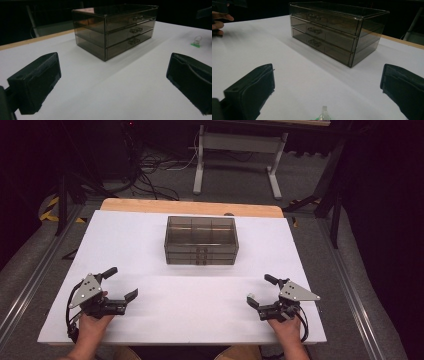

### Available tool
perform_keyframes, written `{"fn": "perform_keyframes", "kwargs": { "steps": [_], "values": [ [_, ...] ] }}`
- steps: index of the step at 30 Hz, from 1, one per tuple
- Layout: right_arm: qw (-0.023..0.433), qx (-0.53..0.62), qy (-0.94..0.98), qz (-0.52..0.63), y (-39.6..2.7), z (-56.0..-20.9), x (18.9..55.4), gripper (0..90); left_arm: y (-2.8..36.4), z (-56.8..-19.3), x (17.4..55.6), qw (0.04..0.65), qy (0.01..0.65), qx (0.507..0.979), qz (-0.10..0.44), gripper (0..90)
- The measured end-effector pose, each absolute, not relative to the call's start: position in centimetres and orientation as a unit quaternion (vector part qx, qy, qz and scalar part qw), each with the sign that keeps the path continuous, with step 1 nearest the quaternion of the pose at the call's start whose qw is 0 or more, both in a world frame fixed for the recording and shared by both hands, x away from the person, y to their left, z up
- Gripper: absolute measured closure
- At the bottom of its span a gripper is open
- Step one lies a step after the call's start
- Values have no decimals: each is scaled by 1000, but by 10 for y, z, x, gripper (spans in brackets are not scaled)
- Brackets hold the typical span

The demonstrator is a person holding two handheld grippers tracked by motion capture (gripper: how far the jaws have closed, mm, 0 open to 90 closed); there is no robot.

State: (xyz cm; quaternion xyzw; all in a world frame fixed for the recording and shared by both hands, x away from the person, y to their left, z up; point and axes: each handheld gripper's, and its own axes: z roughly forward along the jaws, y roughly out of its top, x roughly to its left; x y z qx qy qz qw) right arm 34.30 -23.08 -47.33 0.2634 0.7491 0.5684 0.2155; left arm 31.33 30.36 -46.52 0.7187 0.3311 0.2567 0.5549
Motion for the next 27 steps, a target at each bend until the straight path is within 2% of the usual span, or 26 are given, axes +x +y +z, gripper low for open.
{"fn": "perform_keyframes", "kwargs": {
  "steps": [3, 14, 27],
  "values": [
    [217, 259, 751, 567, -230, -473, 342, 1, 304, -464, 312, 557, 324, 715, 273, 4],
    [219, 253, 756, 563, -227, -472, 341, 1, 302, -464, 312, 561, 319, 719, 258, 2],
    [218, 253, 757, 562, -226, -472, 341, 0, 301, -464, 311, 559, 320, 716, 269, 3]
  ]
}}
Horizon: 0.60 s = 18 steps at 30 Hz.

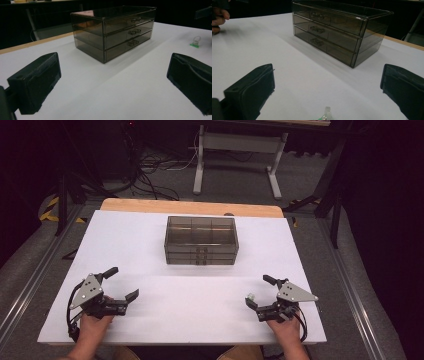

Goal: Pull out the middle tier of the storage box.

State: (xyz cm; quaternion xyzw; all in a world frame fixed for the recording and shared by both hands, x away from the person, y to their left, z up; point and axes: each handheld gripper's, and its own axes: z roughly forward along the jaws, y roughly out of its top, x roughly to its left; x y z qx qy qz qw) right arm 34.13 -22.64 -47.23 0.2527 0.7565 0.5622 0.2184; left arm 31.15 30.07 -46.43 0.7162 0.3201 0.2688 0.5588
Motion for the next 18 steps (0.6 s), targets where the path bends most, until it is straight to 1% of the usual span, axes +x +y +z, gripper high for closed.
{"fn": "perform_keyframes", "kwargs": {
  "steps": [15, 18],
  "values": [
    [222, 254, 758, 558, -225, -471, 341, 2, 300, -464, 312, 558, 317, 718, 268, 3],
    [217, 254, 757, 562, -223, -469, 340, 1, 300, -465, 312, 558, 317, 718, 268, 3]
  ]
}}
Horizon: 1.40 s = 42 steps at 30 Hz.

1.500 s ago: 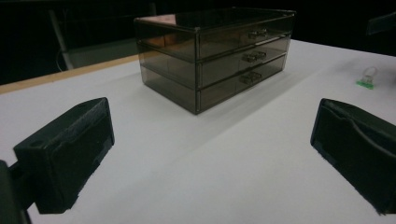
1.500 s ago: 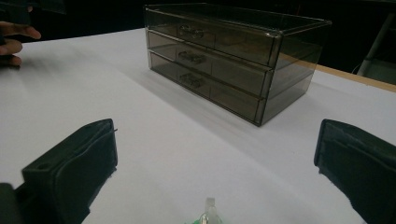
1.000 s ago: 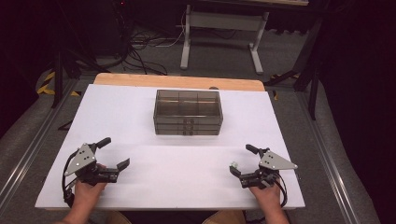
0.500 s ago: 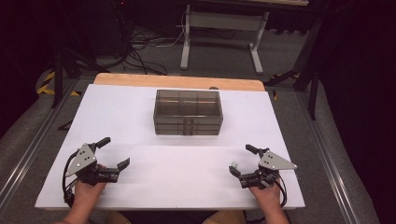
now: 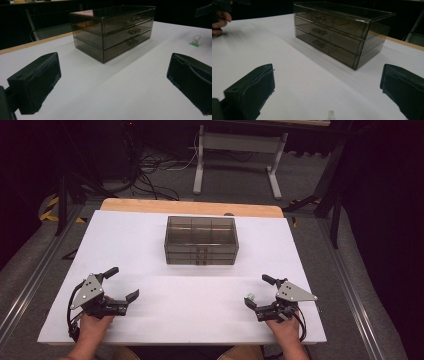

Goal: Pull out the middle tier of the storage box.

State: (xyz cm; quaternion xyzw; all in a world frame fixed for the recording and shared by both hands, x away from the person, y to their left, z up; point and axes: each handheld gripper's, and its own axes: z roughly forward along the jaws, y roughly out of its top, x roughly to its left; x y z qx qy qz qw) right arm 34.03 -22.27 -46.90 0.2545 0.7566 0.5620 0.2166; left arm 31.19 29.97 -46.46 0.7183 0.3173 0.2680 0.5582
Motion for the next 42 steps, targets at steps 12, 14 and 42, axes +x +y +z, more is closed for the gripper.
{"fn": "perform_keyframes", "kwargs": {
  "steps": [12, 14, 42],
  "values": [
    [204, 244, 763, 563, -200, -457, 341, 7, 299, -465, 313, 554, 317, 722, 266, 3],
    [204, 241, 766, 560, -197, -456, 342, 8, 299, -465, 313, 555, 316, 723, 264, 3],
    [190, 204, 795, 539, -150, -439, 361, 16, 298, -465, 313, 555, 312, 726, 262, 3]
  ]
}}
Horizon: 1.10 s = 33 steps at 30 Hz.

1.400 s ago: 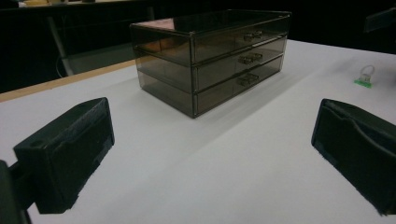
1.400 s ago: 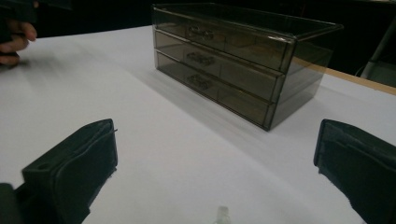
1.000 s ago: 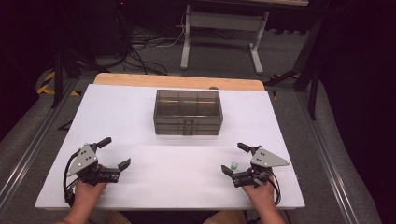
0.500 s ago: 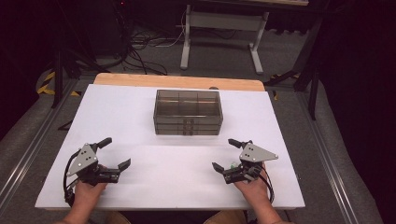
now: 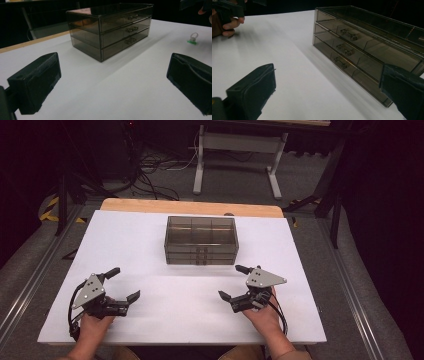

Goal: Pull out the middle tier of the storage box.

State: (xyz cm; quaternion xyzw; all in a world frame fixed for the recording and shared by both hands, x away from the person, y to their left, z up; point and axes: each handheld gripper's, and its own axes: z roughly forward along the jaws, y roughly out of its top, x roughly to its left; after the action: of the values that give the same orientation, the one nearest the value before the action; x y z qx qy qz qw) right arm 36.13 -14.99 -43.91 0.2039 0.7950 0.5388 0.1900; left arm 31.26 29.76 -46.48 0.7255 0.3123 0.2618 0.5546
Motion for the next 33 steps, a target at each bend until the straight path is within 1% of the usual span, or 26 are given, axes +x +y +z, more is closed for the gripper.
{"fn": "perform_keyframes", "kwargs": {
  "steps": [5, 18, 22, 32, 33],
  "values": [
    [194, 196, 803, 529, -142, -437, 366, 25, 297, -465, 313, 551, 309, 729, 263, 3],
    [186, 182, 813, 521, -124, -433, 375, 38, 298, -465, 313, 553, 311, 727, 261, 3],
    [192, 175, 814, 520, -119, -432, 377, 42, 298, -465, 313, 553, 311, 727, 261, 3],
    [207, 165, 825, 500, -109, -430, 384, 89, 297, -465, 313, 555, 310, 727, 261, 3],
    [213, 162, 830, 490, -105, -431, 385, 115, 298, -465, 313, 555, 310, 727, 261, 3]
  ]
}}
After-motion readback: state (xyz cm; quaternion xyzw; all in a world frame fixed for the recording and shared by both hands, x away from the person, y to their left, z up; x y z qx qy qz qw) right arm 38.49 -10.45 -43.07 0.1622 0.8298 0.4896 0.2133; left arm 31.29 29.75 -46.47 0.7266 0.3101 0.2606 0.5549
